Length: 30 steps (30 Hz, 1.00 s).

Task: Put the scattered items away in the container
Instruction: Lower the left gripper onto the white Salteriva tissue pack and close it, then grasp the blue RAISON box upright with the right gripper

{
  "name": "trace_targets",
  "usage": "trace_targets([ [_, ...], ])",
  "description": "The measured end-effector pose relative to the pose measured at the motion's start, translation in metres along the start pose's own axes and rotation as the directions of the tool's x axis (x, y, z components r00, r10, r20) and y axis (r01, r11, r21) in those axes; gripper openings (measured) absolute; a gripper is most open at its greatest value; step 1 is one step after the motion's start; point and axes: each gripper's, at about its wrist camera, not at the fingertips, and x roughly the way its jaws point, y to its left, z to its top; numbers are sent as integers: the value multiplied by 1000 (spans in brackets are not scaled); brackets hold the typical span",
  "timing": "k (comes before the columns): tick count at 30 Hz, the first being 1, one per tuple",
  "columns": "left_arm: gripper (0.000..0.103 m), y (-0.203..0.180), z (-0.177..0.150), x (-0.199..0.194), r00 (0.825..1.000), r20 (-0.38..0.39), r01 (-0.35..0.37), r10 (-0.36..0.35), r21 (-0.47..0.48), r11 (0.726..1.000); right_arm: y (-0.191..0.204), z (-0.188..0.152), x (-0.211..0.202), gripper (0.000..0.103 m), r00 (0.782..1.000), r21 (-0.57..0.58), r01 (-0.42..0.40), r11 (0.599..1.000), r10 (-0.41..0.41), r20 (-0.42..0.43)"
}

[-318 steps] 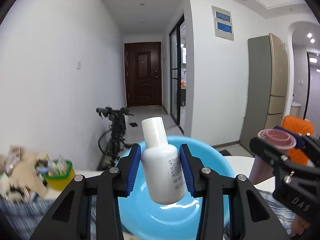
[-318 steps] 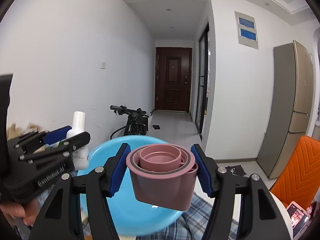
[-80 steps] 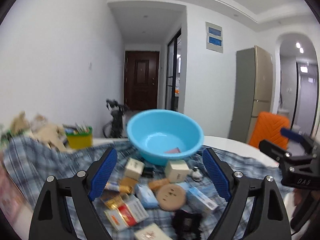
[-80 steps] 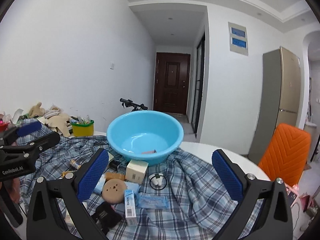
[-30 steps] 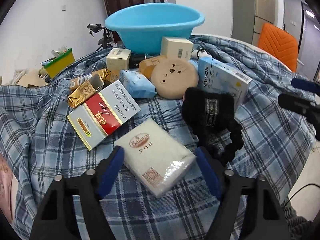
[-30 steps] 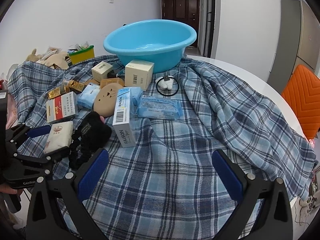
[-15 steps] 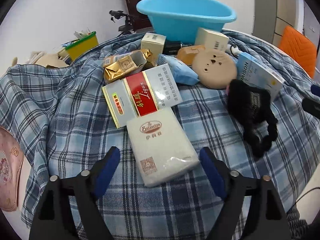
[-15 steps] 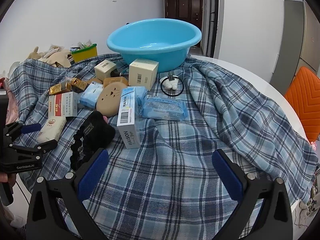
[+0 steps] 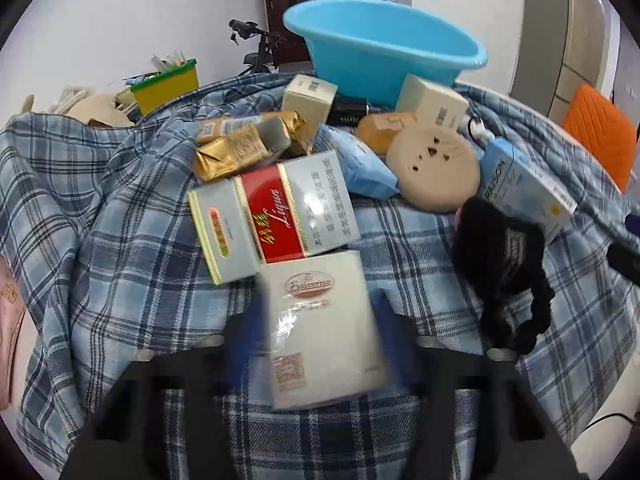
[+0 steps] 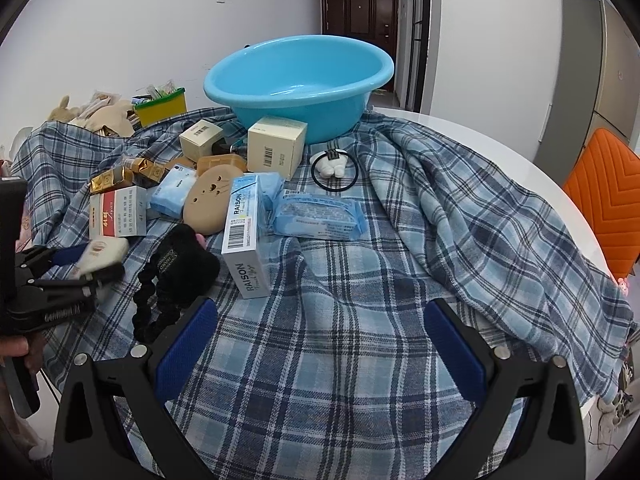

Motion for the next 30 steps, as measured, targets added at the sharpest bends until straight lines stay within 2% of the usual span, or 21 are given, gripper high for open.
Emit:
trace_targets([
  [2,48,2,0,-4,1000,12,23,-23,-10,1000,2,1,-1,103,1000,-5,-10,1000,10,5],
  [5,48,1,-1,-11,1000,29,6,-7,13,1000,6,1,-1,103,1000,-9,-29,1000,29,9],
  [9,48,-3,-1,-17,999,36,31,-32,31,999,8,2,2,103,998,3,-59,998,59,1],
  [14,48,-8,-4,-13,999,25,33,-34,52,998,15,7,7,92,1000,-30,-28,999,29,7],
  [19,48,-9,-6,-11,999,22,42,-44,46,998,23,28,15,86,997,-58,-57,997,60,43],
  [22,48,-9,-4,-16,999,36,39,-41,49,998,30,41,29,77,998,-75,-49,996,52,37],
  [30,48,2,-3,-14,999,28,28,-28,13,1000,37,44,57,77,997,-78,-73,994,72,-15],
])
